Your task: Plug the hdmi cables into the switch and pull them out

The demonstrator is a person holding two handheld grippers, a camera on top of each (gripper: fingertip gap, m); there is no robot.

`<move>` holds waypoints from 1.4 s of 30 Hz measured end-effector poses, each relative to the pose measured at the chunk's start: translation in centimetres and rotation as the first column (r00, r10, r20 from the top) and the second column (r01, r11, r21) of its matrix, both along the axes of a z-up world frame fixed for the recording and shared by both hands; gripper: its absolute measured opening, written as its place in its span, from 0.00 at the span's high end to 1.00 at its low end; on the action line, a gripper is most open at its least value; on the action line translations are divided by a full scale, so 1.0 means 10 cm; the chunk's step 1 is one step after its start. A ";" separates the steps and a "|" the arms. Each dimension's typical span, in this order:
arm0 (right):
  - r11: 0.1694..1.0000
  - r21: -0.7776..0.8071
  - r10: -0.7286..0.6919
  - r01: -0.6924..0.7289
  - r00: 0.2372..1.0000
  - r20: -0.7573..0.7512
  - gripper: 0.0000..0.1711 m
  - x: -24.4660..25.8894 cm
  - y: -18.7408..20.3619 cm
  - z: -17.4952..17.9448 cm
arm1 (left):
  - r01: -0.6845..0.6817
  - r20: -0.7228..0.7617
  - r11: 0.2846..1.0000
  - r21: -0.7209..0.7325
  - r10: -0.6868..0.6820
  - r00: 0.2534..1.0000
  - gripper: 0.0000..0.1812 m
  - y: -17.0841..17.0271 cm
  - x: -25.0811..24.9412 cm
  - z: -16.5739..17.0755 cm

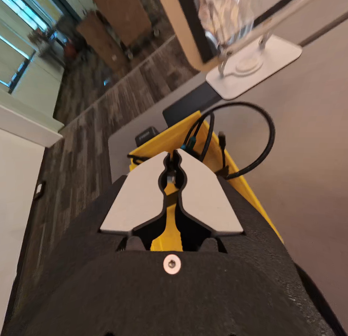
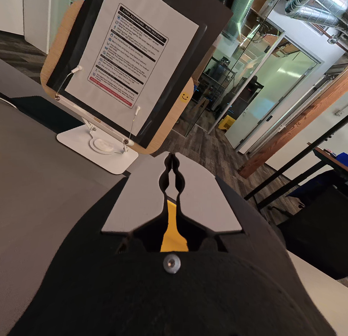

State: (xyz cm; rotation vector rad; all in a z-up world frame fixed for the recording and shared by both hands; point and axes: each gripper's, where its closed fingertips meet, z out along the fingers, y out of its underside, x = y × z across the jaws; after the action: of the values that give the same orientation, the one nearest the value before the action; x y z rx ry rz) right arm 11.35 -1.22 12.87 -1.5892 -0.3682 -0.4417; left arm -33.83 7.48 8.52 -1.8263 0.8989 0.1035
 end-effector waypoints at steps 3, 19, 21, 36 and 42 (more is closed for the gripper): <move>1.000 -0.018 -0.007 0.008 1.000 0.026 0.99 0.02 0.01 -0.03 | -0.098 -0.066 0.987 -0.124 0.090 0.994 0.87 0.04 -0.29 -0.27; 0.991 -0.132 0.000 0.027 0.979 0.203 0.97 -0.05 0.17 -0.32 | 0.020 0.149 0.989 -0.148 0.002 0.989 0.70 0.44 -0.31 -0.28; 0.989 -0.149 0.012 0.021 0.977 0.214 0.96 -0.05 0.20 -0.35 | 0.122 -0.012 0.993 -0.004 -0.122 0.993 0.69 0.46 -0.25 -0.13; 0.972 -0.235 0.073 0.009 0.939 0.337 0.90 -0.19 0.38 -0.70 | 0.567 -0.615 0.796 -0.212 -0.559 0.555 0.78 0.47 -0.47 -0.88; 0.965 -0.255 0.153 -0.060 0.920 0.362 0.88 -0.38 0.35 -0.75 | 0.662 -0.664 0.705 -0.256 -0.626 0.410 0.83 0.52 -0.39 -1.11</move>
State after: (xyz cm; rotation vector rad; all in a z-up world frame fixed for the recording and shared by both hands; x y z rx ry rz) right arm 7.55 2.25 5.36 -1.7047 -0.8284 -0.6408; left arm -37.72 12.71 -2.54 -1.2234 2.1151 0.3599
